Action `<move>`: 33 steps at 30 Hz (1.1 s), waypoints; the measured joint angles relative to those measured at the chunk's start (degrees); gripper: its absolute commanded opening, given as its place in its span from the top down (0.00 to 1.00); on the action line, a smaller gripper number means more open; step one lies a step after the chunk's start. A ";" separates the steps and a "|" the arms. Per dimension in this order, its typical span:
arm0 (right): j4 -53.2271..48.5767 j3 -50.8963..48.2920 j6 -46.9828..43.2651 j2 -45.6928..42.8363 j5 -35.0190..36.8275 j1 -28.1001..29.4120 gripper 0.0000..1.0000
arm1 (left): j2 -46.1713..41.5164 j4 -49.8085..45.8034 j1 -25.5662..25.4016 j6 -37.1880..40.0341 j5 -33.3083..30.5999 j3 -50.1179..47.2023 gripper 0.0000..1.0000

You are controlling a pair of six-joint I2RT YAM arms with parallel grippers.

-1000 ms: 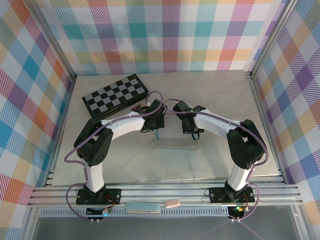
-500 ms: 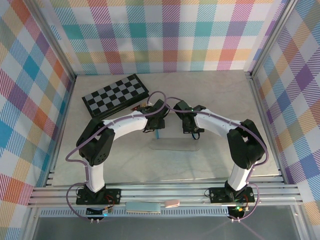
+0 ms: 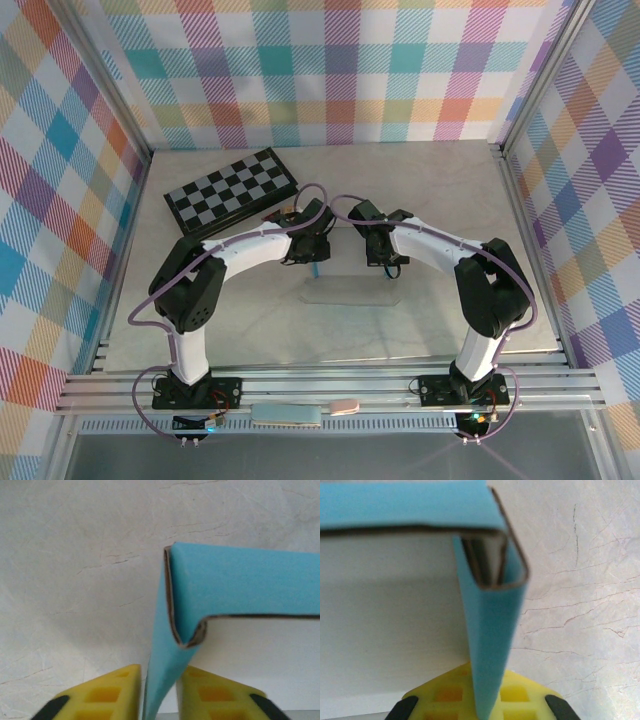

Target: Fold the paper box

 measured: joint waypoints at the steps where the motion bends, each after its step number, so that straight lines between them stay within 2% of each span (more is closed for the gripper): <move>1: 0.00 0.00 0.00 0.00 -0.07 0.00 1.00 | 0.28 0.02 0.00 0.00 -0.26 0.00 0.86; 6: 0.11 0.00 0.00 0.00 -0.11 0.00 1.00 | 1.20 0.20 -0.02 0.61 -1.64 0.04 0.91; 11: 0.20 0.00 0.00 0.00 -0.13 0.00 1.00 | 1.36 -0.07 -0.70 0.79 -3.91 0.20 1.00; 20: 0.26 0.50 0.46 0.26 -1.03 -0.24 1.00 | 4.79 -7.54 -3.50 -1.18 -12.57 5.70 1.00; 25: 0.50 0.70 0.66 0.44 -2.14 -0.37 1.00 | 5.18 -9.11 -3.78 -2.23 -13.88 6.49 1.00; 27: 0.63 0.70 0.68 0.50 -2.29 -0.39 1.00 | 5.18 -9.31 -3.78 -2.21 -13.86 6.60 0.82; 28: 0.61 0.70 0.70 0.52 -2.32 -0.39 1.00 | 5.18 -9.57 -3.78 -2.27 -13.92 6.71 0.76; 33: 0.00 0.72 0.94 0.52 -2.05 -0.61 1.00 | 5.18 -13.51 -3.72 -2.40 -14.45 8.74 0.64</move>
